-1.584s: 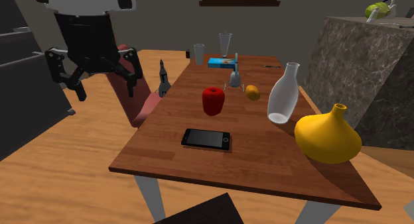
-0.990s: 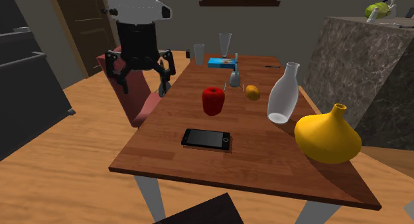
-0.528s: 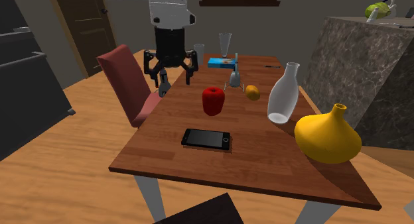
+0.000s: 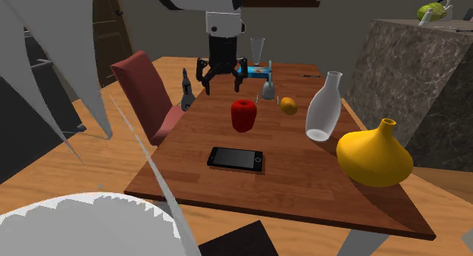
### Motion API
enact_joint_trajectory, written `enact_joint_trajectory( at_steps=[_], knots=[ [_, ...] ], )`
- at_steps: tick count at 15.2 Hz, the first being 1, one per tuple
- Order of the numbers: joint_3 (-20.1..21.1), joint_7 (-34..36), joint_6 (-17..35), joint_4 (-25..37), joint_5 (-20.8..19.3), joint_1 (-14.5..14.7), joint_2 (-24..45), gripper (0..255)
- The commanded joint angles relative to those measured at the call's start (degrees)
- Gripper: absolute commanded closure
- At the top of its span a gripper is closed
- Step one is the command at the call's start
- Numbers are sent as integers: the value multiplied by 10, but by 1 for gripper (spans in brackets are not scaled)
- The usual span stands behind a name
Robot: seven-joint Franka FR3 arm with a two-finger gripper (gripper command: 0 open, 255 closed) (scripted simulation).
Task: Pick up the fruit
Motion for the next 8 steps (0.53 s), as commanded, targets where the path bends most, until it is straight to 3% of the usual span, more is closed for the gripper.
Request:
enact_joint_trajectory(
  at_steps=[1, 8],
  knots=[
    [-12, -27, -3, 41, 9, -7, 44, 0],
    [-35, -109, -38, 219, 54, -52, 210, 0]
  ],
)
